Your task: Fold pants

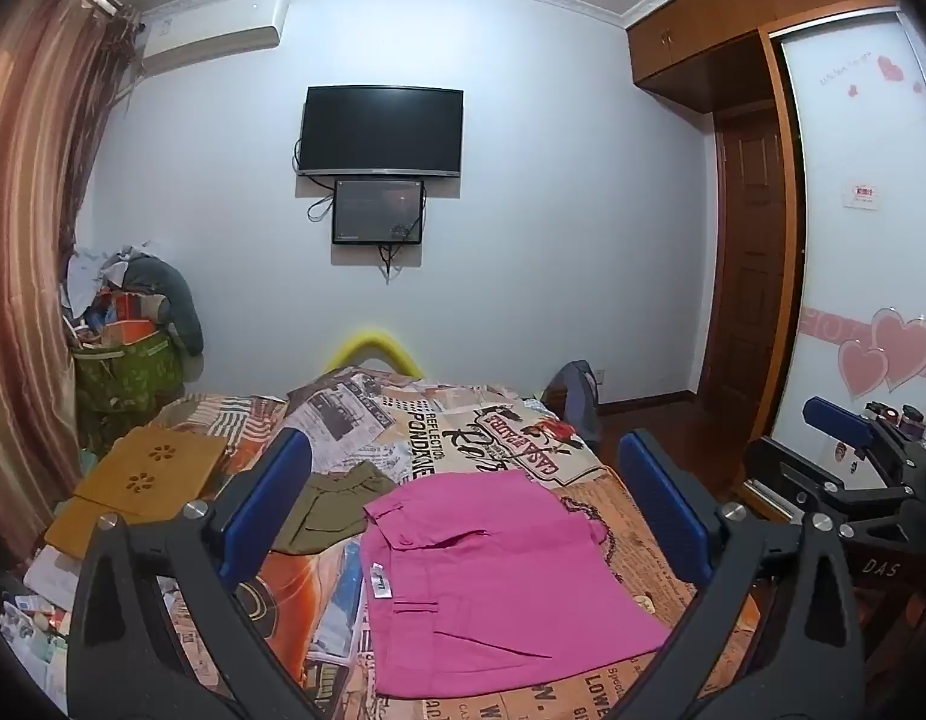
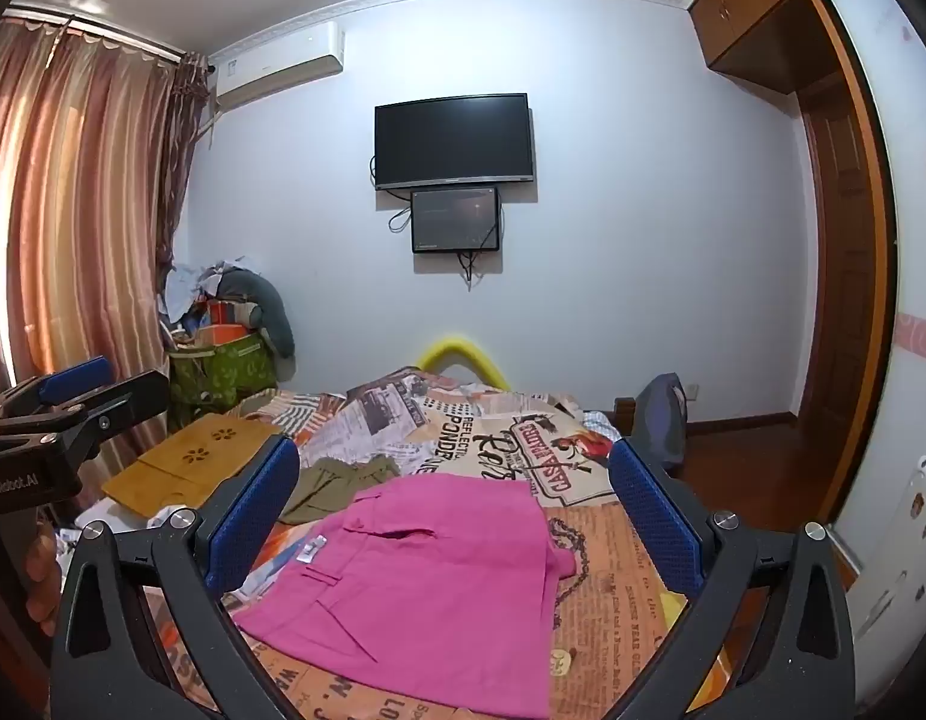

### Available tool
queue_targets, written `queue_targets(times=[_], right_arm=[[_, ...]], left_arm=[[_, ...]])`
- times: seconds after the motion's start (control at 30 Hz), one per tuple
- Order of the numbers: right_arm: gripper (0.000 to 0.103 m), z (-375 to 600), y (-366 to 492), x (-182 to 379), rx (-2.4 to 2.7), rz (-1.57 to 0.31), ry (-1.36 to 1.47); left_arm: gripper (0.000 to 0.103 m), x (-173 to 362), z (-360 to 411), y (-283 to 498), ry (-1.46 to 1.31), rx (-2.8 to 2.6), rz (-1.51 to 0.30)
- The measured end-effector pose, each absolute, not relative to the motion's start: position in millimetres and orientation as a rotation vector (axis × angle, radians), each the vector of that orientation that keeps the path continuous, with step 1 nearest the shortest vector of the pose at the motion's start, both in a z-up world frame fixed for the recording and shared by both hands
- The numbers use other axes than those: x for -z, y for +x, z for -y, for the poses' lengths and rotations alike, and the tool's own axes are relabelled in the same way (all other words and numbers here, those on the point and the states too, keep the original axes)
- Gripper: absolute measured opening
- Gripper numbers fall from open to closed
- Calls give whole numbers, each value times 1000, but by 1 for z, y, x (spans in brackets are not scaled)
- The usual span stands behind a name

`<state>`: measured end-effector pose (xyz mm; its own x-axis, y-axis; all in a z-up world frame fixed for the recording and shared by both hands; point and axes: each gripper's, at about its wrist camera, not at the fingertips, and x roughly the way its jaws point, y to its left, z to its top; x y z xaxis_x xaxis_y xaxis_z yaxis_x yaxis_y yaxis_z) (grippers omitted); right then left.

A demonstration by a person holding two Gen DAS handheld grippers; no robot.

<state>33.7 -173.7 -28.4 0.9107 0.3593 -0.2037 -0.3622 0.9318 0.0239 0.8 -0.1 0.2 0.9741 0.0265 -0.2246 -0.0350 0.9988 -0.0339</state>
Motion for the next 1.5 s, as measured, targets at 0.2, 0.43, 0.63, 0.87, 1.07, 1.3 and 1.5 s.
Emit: queue_targets(times=[0.2, 0.43, 0.63, 0.87, 1.07, 1.3, 1.5], right_arm=[[103, 174, 33, 29, -378, -209, -11], [103, 171, 37, 31, -372, -214, -13], [103, 172, 36, 32, -369, -220, -11], [103, 172, 36, 33, -367, -224, -9], [103, 173, 37, 33, -367, -227, -8], [103, 172, 37, 33, -367, -227, -9], [103, 173, 38, 32, -366, -227, -9]], left_arm=[[103, -1, -1, 7, -41, -65, -223], [103, 3, 6, 1, -11, -16, -211], [103, 5, 7, 4, -9, -7, -223], [103, 8, 5, 8, -10, -12, -229], [103, 9, 6, 7, -4, -14, -227], [103, 9, 7, 7, -5, -18, -227], [103, 9, 7, 8, -5, -21, -224]])
